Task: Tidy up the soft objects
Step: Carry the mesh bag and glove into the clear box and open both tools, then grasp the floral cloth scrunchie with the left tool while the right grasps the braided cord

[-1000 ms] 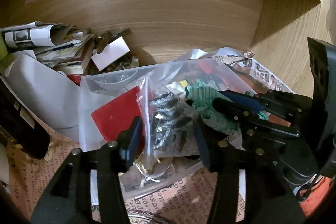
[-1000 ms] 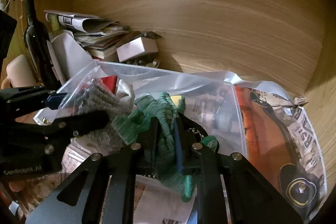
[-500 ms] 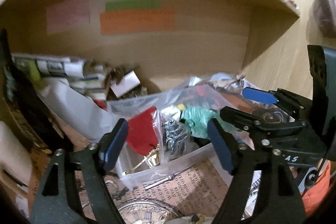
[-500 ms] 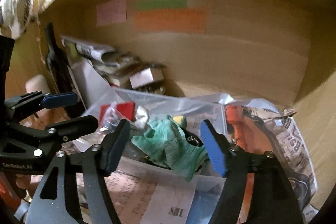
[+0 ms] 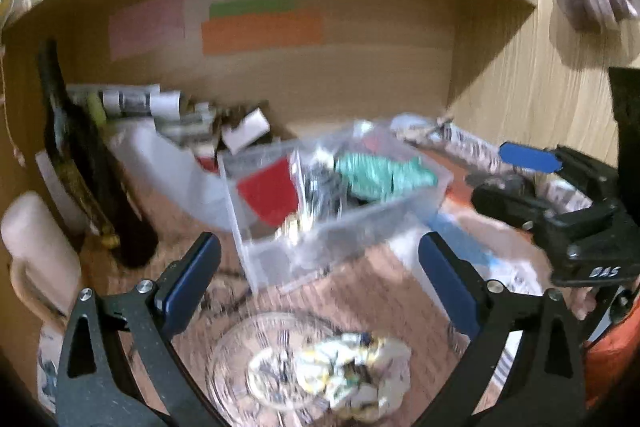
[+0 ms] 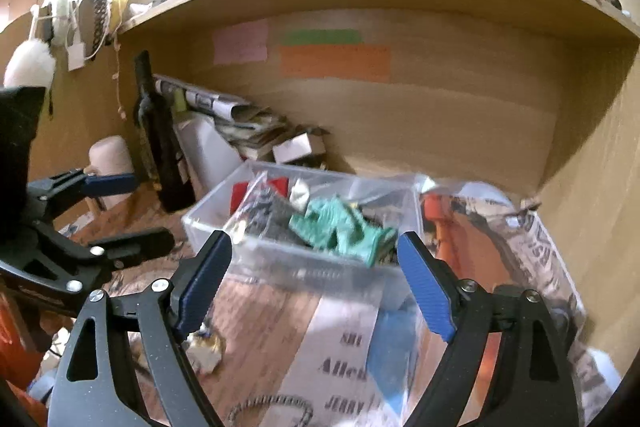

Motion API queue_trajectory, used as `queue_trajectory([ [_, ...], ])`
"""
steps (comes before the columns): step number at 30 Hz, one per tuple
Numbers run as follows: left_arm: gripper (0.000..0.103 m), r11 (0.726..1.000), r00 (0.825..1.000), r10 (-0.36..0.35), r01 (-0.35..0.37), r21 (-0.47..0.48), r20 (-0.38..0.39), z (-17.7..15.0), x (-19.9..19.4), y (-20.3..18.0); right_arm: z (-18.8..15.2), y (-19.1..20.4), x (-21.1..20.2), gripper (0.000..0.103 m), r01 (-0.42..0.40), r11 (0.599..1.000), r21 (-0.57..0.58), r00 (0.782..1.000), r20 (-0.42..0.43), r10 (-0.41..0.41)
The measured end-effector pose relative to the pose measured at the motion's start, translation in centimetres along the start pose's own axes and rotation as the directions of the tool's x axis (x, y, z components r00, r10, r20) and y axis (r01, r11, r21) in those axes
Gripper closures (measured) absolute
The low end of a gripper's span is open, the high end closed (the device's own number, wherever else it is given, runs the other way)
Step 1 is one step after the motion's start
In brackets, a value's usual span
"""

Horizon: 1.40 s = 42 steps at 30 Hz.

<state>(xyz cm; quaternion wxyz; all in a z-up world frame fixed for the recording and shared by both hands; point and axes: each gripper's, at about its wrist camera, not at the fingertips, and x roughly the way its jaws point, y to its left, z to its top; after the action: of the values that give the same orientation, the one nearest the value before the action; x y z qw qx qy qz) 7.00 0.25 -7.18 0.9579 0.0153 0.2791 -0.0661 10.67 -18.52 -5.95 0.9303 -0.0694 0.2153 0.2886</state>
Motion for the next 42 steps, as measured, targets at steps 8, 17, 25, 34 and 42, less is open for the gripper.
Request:
queue_trajectory([
  [8,0.003,0.999,0.990,-0.029,0.026,-0.019,-0.140,-4.2,1.5,-0.3,-4.4,1.3,0.6,0.019,-0.032,0.999,0.015,0.992,-0.125,0.033],
  [17,0.003,0.999,0.965,-0.047,0.042,-0.026,-0.256,-8.5,3.3,-1.5,-9.3,2.4,2.3,0.019,-0.065,0.996,0.067,0.957,-0.278,0.082],
  [25,0.003,0.998,0.971,-0.037,0.026,-0.051,-0.237,-9.8,3.5,-1.4,-11.0,2.6,2.0,0.028,-0.043,0.999,0.026,0.957,-0.287,0.048],
  [34,0.063,0.997,0.972,-0.025,0.009,-0.071,-0.232,-8.8,4.1,0.1,-10.7,1.6,2.6,0.073,-0.029,0.999,0.031,0.963,-0.267,0.036],
  [42,0.071,0.999,0.987,-0.010,0.005,-0.034,-0.160,-6.8,3.0,-0.1,-9.5,0.7,2.3,0.084,-0.035,0.998,0.053,0.974,-0.224,0.046],
])
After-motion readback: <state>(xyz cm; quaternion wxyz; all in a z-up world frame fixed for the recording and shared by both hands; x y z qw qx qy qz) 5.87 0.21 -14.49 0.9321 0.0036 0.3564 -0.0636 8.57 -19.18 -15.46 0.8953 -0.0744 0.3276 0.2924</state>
